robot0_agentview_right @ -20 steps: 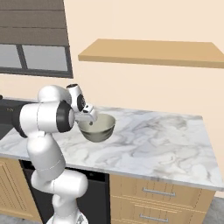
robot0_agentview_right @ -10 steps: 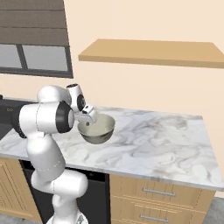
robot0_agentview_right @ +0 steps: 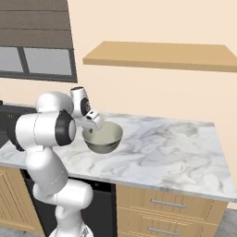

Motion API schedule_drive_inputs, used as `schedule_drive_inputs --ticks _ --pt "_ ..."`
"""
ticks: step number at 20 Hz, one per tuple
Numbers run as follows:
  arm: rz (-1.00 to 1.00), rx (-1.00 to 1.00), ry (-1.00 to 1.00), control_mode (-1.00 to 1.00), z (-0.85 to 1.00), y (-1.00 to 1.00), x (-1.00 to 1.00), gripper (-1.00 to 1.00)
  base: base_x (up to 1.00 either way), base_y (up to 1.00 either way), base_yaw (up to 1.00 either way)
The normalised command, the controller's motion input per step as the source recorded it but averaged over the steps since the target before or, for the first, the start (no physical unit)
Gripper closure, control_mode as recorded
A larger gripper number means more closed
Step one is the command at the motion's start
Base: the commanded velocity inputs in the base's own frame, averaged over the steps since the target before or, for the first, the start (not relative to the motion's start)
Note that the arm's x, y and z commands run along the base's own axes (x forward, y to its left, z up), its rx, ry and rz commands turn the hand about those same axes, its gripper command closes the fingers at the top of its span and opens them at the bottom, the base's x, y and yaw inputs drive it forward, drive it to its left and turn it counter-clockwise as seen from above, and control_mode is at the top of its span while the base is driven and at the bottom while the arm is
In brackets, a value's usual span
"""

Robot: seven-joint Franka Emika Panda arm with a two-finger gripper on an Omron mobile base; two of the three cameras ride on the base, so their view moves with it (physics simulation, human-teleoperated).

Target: Place the two vegetables and bowl onto the tray for setting up a vegetable dip station.

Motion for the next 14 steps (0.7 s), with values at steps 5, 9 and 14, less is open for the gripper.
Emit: schedule_drive_inputs --ticks 5,9,14 --pt "0.00 0.00 0.09 -1.00 0.40 0.03 -0.34 1.00 0.00 0.00 0.00" --pt "0.00 0.00 0.03 -1.00 0.44 0.07 -0.37 1.00 0.00 0.00 0.00" --pt "0.00 0.00 -0.01 -1.00 0.32 0.13 -0.44 1.00 0.00 0.00 0.00"
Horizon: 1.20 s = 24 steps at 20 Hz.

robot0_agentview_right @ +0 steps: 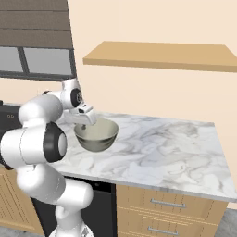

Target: Place the two vegetables and bowl onto the tray for setting up a vegetable dip station.

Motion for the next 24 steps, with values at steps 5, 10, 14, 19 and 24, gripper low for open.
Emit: schedule_drive_inputs --ticks 5,10,14,19,24 --pt "0.07 0.01 -0.01 -1.00 0.21 0.10 -0.39 1.00 0.00 0.00 0.00" --pt "0.20 0.03 0.00 -1.00 0.22 0.08 -0.33 1.00 0.00 0.00 0.00" --pt "0.26 0.00 0.00 -1.00 0.21 0.10 -0.35 1.00 0.00 0.00 0.00" --pt "0.19 0.00 -0.01 -1.00 0.14 0.12 -0.29 1.00 0.00 0.00 0.00" --pt "0.01 0.00 0.01 -1.00 0.02 0.02 -0.05 1.00 0.00 0.00 0.00"
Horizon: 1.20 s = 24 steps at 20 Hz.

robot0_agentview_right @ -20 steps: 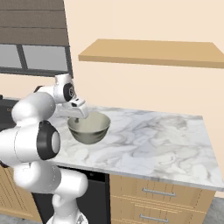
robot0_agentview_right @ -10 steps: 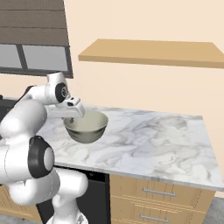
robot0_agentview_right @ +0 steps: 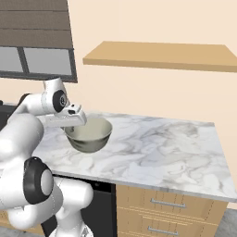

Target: Place the two vegetables and bowl onto the tray for setting up a vegetable dip station.

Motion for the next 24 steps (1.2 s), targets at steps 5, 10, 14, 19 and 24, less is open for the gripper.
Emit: schedule_drive_inputs --ticks 5,10,14,19,24 --pt "0.00 0.00 0.00 -1.00 0.00 0.00 0.00 1.00 0.00 0.00 0.00" --pt "0.00 0.00 -0.01 -1.00 0.00 0.00 -0.01 1.00 0.00 0.00 0.00" --pt "0.00 0.00 0.00 1.00 0.00 0.00 0.00 1.00 -0.26 0.00 0.04" --pt "0.00 0.00 0.00 1.00 0.00 0.00 0.00 1.00 -0.13 0.25 0.00" --pt "0.00 0.00 0.00 1.00 0.00 0.00 0.00 1.00 -0.03 0.48 0.02"
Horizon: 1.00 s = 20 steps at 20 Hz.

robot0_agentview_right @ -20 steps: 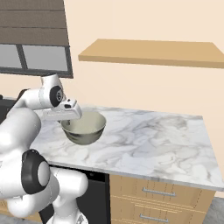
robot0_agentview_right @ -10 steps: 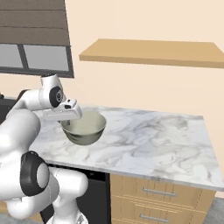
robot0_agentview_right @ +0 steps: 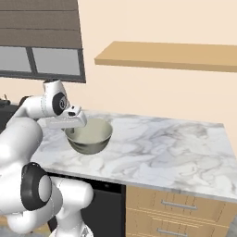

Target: Place the two vegetables and bowl onto the tray for setting up a vegetable dip station.

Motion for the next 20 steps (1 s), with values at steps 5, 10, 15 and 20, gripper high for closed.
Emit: schedule_drive_inputs --ticks 5,10,15,20 --pt "0.00 0.00 0.00 1.00 0.00 0.00 0.00 1.00 0.00 0.67 0.00" --pt "0.00 0.00 0.00 1.00 0.00 0.00 0.00 1.00 0.00 0.68 -0.07" --pt "0.00 0.00 0.00 1.00 0.00 0.00 0.00 1.00 0.00 0.68 -0.07" --pt "0.00 0.00 0.00 1.00 0.00 0.00 0.00 1.00 0.00 0.68 -0.06"
